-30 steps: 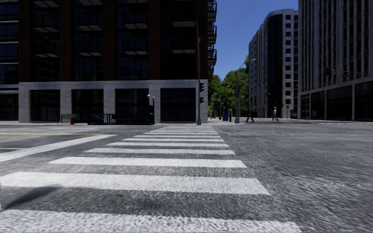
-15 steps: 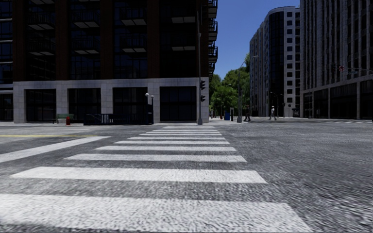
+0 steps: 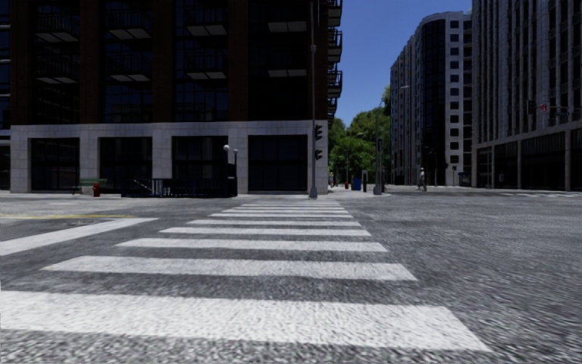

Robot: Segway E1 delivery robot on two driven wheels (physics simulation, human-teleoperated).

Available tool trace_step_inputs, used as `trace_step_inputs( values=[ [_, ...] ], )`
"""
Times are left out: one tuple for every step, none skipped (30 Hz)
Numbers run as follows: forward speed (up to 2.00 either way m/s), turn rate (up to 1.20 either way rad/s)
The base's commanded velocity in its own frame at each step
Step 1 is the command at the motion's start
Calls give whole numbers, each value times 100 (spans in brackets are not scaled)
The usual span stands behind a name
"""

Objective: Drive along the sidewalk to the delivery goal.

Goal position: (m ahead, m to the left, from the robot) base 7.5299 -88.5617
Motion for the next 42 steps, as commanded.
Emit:
trace_step_inputs(
  values=[
    [200, 0],
    [200, 0],
    [200, 0],
    [200, 0],
    [200, 0],
    [200, 0],
    [200, 0],
    [200, 0],
    [200, 0],
    [200, 0],
    [200, 0],
    [200, 0],
    [200, 0],
    [200, 0],
    [200, 0],
    [200, 0],
    [200, 0],
    [200, 0],
    [200, 0],
    [200, 0],
    [200, 0],
    [200, 0],
    [200, 0],
    [200, 0],
    [200, 0],
    [200, 0],
    [200, 0],
    [200, 0],
    [200, 0],
    [200, 0],
    [200, 0],
    [200, 0],
    [200, 0],
    [200, 0],
    [200, 0],
    [200, 0],
    [200, 0],
    [200, 0],
    [200, 0],
    [200, 0],
    [200, 0],
    [200, 0]
  ],
)
